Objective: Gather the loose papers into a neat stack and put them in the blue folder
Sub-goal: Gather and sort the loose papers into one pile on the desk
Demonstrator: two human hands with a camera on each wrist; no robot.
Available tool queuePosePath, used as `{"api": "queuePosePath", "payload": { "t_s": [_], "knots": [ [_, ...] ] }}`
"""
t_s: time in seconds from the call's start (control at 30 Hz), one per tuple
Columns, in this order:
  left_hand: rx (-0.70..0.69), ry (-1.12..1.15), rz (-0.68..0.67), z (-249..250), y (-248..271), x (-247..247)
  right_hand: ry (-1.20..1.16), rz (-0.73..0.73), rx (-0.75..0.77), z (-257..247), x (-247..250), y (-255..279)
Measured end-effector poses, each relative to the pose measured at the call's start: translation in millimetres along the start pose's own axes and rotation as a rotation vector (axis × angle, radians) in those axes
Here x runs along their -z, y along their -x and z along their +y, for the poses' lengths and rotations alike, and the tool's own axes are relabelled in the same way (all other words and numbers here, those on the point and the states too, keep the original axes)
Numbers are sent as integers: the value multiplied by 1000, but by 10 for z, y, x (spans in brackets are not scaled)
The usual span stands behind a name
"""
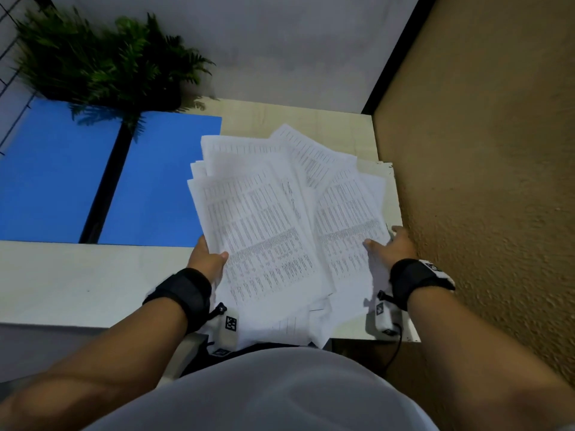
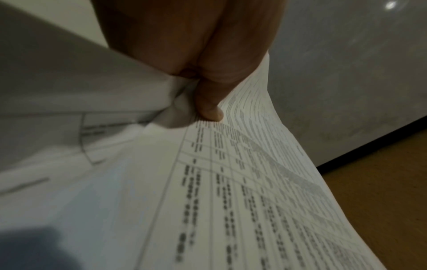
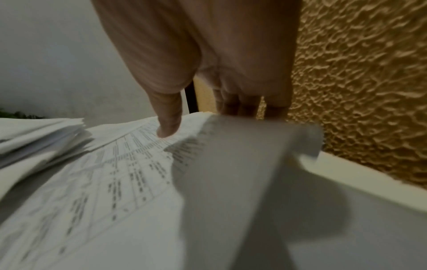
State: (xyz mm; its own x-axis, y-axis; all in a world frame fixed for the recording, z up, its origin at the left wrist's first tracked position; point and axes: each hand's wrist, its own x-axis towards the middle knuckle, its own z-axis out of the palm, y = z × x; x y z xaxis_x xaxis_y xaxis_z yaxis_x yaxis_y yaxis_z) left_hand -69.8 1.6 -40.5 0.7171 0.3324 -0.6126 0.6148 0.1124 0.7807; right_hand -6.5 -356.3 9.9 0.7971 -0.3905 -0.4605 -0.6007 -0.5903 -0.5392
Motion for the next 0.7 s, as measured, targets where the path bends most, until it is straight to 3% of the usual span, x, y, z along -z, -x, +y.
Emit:
{"api": "queuePosePath", "payload": {
  "t_s": [0.13, 0.2, 0.37, 0.5, 0.63, 0.7],
  "knots": [
    [6, -191, -34, 28, -31, -41, -102, -157, -17, 50, -64, 39],
    [13, -262, -45, 23, -56, -56, -41, -156, -20, 54, -106, 76],
    [-2, -321, -34, 43, -53, -72, 26, 132, 114, -124, 163, 227],
    [-15, -265, -15, 23, -8, -95, 102, 375, 123, -418, 634, 391],
    [-15, -265, -48, 45, 26, -102, -32, 659, 266, -746, 1075, 602],
    [15, -234, -72, 82, 42, -119, -167, 636, 371, -905, 1147, 706]
  ]
}}
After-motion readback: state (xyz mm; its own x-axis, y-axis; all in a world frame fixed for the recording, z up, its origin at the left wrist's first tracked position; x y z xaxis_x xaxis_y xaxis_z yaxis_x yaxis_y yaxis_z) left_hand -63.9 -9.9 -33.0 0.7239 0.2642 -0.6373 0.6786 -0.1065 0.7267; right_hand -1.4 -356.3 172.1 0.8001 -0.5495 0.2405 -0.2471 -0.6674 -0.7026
